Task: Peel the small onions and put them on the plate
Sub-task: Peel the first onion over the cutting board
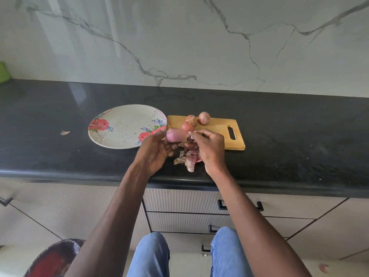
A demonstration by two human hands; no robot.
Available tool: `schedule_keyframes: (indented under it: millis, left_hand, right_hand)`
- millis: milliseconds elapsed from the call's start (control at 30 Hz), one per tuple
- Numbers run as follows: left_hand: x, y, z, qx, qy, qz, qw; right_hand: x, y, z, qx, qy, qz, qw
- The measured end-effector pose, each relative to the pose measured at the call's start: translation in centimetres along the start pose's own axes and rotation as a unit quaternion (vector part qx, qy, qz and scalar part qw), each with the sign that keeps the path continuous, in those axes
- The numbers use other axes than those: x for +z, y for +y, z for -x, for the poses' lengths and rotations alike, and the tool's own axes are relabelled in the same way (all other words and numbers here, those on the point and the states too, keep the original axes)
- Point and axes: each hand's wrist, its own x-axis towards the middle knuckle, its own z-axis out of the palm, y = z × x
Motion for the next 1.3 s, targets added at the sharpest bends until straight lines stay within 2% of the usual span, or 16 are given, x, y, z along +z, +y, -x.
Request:
schedule_keyframes:
  millis: [67,267,400,567,633,767,867,967,1100,1300]
  left_hand:
    - [-0.1,0.1,0.2,0.004,-0.004,0.019,1.0]
    - [-0.1,-0.1,0.3,0.02,-0.006,0.023,1.0]
    - [-0.2,-0.3,0.2,0.026,0.006,0.01,1.0]
    - [0.2,-0.2,0.4,0.03,-0.001,-0.004,1.0]
    - [0.2,-0.2,0.5,0.036,-0.002,-0.008,0.999]
    - [0.2,-0.5,0.2,0.042,-0.002,-0.014,0.999]
    - [0.1,-0.5,0.1,0.052,0.004,-0.013,0.999]
    - [0.0,-0.6,0.1,0.066,0.003,-0.01,0.998]
    - [-0.1,-0.4,0.2,0.067,0.001,0.003,0.998]
    - [-0.3,-0.6,0.1,0.069,-0.014,-0.002,0.997]
  right_hand:
    - [0.0,0.2,0.0,-0.005,0.017,0.002,1.0]
    - [0.1,1.2,0.1,-0.109,0.062,0.165,0.978]
    - [0.3,1.3,0.0,-0.151,0.033,0.267,0.951]
    - [-0.2,0.4,0.7,-0.224,0.058,0.303,0.924]
    - [-1.3,-0.2,1.4,-0.204,0.045,0.311,0.927]
    - [-3.2,-0.9,3.0,-0.094,-0.058,0.322,0.94]
    - [-2.9,-0.6,3.2,-0.066,-0.103,0.295,0.948]
    - [-1.7,-0.2,2.8,-0.079,-0.095,0.302,0.945]
    - [-1.1,-0.5,1.6,-0.177,0.009,0.266,0.948]
    - [0.4,-0.7,-0.7,-0.09,-0.058,0.244,0.964]
